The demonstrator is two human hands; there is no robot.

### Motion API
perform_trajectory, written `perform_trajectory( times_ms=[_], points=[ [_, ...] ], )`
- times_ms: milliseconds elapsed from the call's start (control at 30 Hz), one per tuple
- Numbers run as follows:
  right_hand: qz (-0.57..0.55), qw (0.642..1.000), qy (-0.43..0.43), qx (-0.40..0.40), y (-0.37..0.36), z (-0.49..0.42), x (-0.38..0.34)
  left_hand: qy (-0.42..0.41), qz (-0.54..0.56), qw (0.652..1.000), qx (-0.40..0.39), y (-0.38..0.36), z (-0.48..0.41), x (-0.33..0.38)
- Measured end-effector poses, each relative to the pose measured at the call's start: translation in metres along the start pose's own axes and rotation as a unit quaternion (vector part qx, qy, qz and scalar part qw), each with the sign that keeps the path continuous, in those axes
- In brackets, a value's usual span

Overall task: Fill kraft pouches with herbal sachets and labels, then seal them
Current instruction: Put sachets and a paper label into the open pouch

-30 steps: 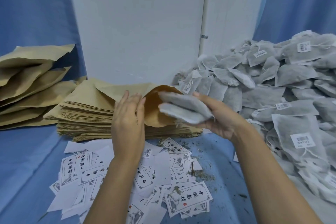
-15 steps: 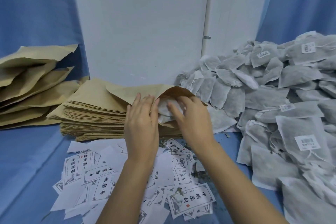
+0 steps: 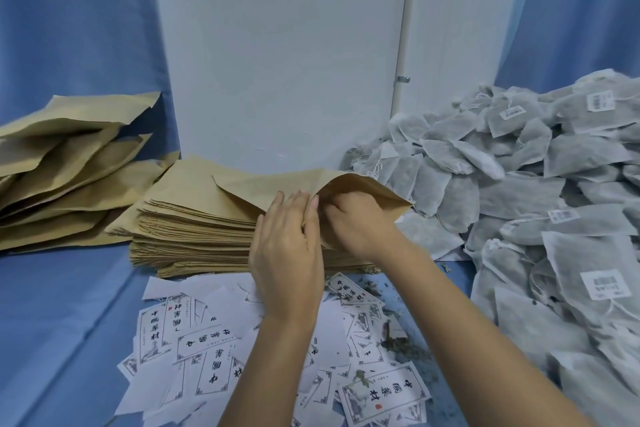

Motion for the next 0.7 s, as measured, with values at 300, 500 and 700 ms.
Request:
perform_trajectory(
  times_ms=[300, 500, 700],
  points=[
    [-0.052, 0.988, -0.020, 0.144, 0.017, -0.003, 0.002, 0.060, 0.035, 0.997, -0.017, -0.004, -0.005, -0.008],
    [-0.206, 0.886, -0.176, 0.377, 0.015, 0.069, 0.067, 0.139, 0.146, 0.979, 0.016, 0.003, -0.009, -0.022],
    [-0.216, 0.866, -0.398, 0.213, -0.050, 0.079, 0.143, 0.125, 0.159, 0.979, 0.039, 0.008, -0.010, -0.019]
  ],
)
Point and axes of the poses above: each hand's wrist, its own z-axis away from the middle knuckle, its own y-axis out of the back of the hand, x = y × z, the point moved 9 cm from there along -z, towards the middle knuckle, and after that the axes turned 15 degrees about z, right-handed, at the moved point
